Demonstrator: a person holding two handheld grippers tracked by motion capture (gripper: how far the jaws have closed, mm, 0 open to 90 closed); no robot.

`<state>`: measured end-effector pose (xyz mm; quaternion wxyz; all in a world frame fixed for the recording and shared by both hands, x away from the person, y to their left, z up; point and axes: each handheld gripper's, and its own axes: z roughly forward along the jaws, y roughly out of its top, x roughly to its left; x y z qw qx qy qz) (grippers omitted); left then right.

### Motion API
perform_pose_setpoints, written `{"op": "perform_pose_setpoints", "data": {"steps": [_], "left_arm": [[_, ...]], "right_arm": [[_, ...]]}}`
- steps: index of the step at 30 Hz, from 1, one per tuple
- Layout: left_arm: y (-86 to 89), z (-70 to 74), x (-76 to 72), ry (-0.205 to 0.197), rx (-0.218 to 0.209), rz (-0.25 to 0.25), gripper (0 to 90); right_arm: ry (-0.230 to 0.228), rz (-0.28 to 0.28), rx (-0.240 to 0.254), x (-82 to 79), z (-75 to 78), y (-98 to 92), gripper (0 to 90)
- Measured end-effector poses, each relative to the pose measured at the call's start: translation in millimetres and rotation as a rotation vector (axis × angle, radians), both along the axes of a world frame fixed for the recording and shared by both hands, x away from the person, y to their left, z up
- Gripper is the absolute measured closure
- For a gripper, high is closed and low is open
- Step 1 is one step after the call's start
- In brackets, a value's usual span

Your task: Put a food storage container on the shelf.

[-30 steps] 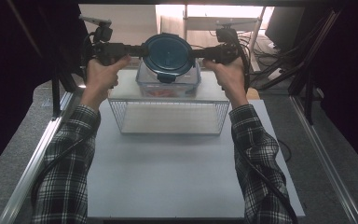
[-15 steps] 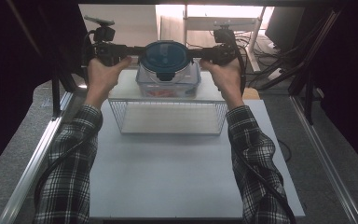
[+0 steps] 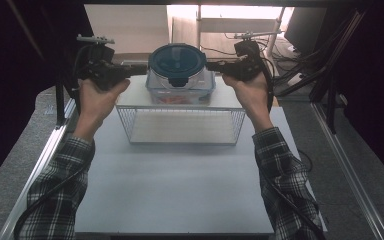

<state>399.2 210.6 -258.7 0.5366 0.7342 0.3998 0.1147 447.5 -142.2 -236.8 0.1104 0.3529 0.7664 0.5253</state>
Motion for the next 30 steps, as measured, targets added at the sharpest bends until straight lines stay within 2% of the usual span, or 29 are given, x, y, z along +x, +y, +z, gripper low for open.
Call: {"op": "perform_pose_setpoints", "data": {"steps": [3, 6, 9, 16, 19, 24, 27, 30], "left_arm": [[-4.4, -10.5, 4.1, 0.033, 0.026, -0.007, 89.5], [-9.1, -14.3, 12.9, 0.05, 0.031, 0.002, 89.5], [-13.4, -14.7, 21.2, 0.06, 0.029, 0.017, 89.5], [-14.7, -14.8, 33.5, 0.08, 0.019, 0.038, 89.5], [-16.8, -13.5, 37.8, 0.085, 0.027, 0.051, 89.5], [-18.9, -14.4, 37.6, 0.063, 0.039, 0.056, 88.8], [-15.9, -17.9, 32.9, 0.053, 0.023, 0.055, 82.7], [-14.3, -19.7, 27.2, 0.032, 0.038, 0.053, 73.4]], "right_arm": [[-0.004, 0.007, -0.034, -6.6, -3.1, -0.4, 86.8], [0.018, 0.005, -0.054, -4.4, -8.2, 2.4, 86.5], [0.014, 0.006, -0.09, -0.2, -14.7, 9.3, 85.4], [0.019, -0.016, -0.086, 9.3, -20.0, 12.2, 85.1], [0.017, -0.024, -0.08, 10.0, -20.6, 12.2, 85.1], [0.016, -0.03, -0.085, 11.5, -19.8, 11.2, 83.8], [0.009, -0.021, -0.079, 9.9, -20.0, 8.5, 80.8], [0.008, -0.012, -0.057, 7.5, -21.8, 4.9, 75.1]]}}
